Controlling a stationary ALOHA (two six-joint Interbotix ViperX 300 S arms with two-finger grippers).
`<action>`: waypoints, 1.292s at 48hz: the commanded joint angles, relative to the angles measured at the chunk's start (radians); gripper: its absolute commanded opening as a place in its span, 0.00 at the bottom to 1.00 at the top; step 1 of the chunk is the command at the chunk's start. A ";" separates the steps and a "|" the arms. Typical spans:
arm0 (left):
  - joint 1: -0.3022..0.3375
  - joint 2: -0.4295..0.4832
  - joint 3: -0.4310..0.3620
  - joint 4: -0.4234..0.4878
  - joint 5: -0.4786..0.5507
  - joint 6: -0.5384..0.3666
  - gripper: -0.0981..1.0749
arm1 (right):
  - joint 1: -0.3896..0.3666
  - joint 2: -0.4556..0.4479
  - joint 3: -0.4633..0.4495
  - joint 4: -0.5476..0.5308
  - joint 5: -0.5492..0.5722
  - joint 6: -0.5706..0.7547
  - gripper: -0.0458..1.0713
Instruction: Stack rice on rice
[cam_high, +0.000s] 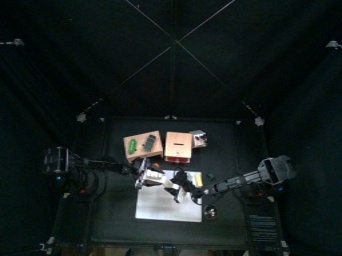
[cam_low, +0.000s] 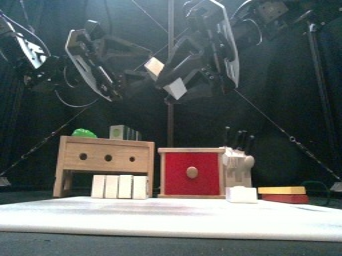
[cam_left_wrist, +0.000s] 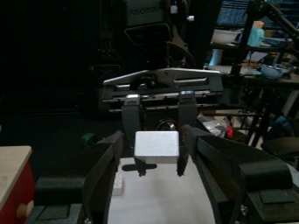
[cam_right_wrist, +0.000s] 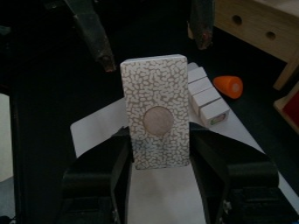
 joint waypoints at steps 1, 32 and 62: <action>0.012 -0.028 0.002 -0.003 -0.009 0.000 0.86 | -0.006 -0.046 0.002 0.044 0.006 0.002 0.52; 0.020 -0.038 0.017 -0.028 0.074 0.000 0.86 | -0.028 -0.052 -0.037 1.048 0.495 0.003 0.51; 0.025 -0.057 0.020 -0.018 0.167 0.000 0.86 | -0.101 0.123 -0.103 1.150 0.428 0.002 0.52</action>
